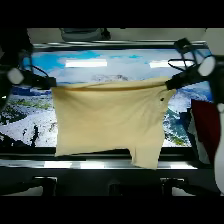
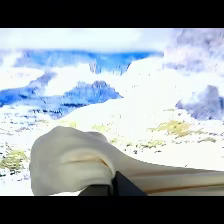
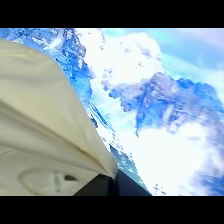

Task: Fold the shirts.

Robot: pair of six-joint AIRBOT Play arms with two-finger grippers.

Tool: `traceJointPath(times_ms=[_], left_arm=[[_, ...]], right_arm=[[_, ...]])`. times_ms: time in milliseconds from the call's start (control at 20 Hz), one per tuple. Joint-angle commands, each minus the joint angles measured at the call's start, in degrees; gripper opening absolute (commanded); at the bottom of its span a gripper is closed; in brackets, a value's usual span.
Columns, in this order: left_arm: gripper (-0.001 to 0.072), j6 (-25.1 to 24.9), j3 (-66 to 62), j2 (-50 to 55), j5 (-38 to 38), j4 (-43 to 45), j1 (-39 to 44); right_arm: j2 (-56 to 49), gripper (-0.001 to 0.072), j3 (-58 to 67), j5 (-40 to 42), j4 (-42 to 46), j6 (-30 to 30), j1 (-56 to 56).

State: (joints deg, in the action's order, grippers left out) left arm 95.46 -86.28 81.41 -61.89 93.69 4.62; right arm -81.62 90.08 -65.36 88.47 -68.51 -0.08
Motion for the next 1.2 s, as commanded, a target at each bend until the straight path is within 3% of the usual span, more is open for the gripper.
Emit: traceJointPath(times_ms=[0, 100, 150, 200, 250, 300, 400, 500, 550, 600, 700, 800, 850, 1150], left_arm=[[0.0031, 4.7, -1.1, 13.7, -0.6, -3.0, 0.0], [0.0129, 3.7, -1.2, 17.0, -2.9, -7.8, 0.0], [0.0224, 3.4, -1.3, 17.5, -3.4, -9.5, -0.2], [0.0447, 3.3, -1.6, 17.2, -4.0, -11.4, -1.0], [0.0624, 2.0, -2.3, 16.5, -5.5, -13.7, -2.6], [0.0662, -1.0, -3.0, 15.5, -7.5, -16.5, -4.6], [0.0661, -5.7, -2.6, 12.3, -14.1, -22.1, -10.1], [0.0655, -8.3, 2.2, 8.3, -20.9, -25.7, -15.3], [0.0587, -8.5, 7.4, 5.5, -22.3, -25.8, -17.2], [0.0468, -9.4, 15.2, 1.7, -22.4, -25.8, -18.8], [0.0462, -11.1, 32.8, -6.2, -17.7, -25.8, -20.4], [0.0548, -12.1, 45.6, -12.0, -12.7, -26.8, -21.8], [0.0548, -13.5, 49.2, -13.8, -10.6, -28.3, -22.8], [0.0517, -15.6, 54.1, -12.8, -5.9, -33.4, -23.1]], right_arm=[[-13.4, 0.0045, -1.0, 7.1, -10.5, -9.4, 0.0], [-16.9, 0.0045, -1.0, 5.4, -17.6, -9.3, 0.0], [-17.3, 0.0045, -1.0, 5.5, -18.2, -9.3, 0.0], [-17.0, 0.0107, -0.5, 4.7, -18.3, -9.3, -0.3], [-16.1, 0.0339, 0.5, 2.9, -18.3, -8.9, -1.2], [-14.8, 0.0493, 1.8, 0.1, -18.6, -6.0, -2.6], [-11.4, 0.0575, 3.4, -6.8, -18.6, 1.2, -7.6], [-8.8, 0.0573, 3.4, -15.8, -18.4, 4.7, -14.3], [-8.4, 0.0569, 3.3, -21.7, -17.6, 5.4, -17.5], [-8.5, 0.0555, 3.2, -26.3, -16.6, 6.6, -19.9], [-8.5, 0.0555, 2.2, -31.2, -14.7, 9.4, -22.1], [-8.5, 0.0555, 1.0, -32.3, -14.1, 10.3, -22.2], [-8.5, 0.0555, 0.2, -32.0, -15.1, 10.3, -22.0], [-8.5, 0.0556, -3.7, -31.6, -13.6, 10.5, -21.5]])
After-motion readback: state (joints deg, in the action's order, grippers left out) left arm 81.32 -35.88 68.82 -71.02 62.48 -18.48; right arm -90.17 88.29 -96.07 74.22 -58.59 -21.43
